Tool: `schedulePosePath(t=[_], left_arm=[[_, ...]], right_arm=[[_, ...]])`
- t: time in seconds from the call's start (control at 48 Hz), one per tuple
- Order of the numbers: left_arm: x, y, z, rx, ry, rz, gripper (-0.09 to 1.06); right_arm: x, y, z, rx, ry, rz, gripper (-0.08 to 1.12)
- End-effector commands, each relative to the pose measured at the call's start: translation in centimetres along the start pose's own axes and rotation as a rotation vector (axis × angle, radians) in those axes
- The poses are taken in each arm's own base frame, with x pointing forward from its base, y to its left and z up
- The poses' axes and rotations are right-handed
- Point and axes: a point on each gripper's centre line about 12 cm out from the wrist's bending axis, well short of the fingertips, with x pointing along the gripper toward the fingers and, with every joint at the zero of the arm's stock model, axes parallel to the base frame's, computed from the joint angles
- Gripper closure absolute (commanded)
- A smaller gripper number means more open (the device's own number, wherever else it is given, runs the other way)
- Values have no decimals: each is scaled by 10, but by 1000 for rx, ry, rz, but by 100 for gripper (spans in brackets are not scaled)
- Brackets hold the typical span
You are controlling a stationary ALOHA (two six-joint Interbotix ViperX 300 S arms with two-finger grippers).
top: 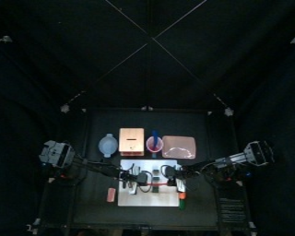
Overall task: Place sushi on board then cut the sushi with the knife then place the pieces on the plate
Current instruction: Cut the sushi into 4 pieces
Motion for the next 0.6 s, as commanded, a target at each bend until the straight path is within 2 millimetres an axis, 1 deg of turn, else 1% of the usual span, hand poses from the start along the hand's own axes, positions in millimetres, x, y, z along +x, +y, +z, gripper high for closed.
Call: schedulePosePath(t=[0.021, 0.292, 0.604], left_arm=[[-4, -7, 13, 17, -41, -14, 64], [-2, -16, 10, 0, -33, -31, 64], [7, -18, 7, -17, -18, -33, 64]], right_arm=[[-4, 7, 6, -3, -32, 19, 78], [6, 14, -2, 5, 10, 33, 78], [15, 13, -10, 9, 46, 24, 78]])
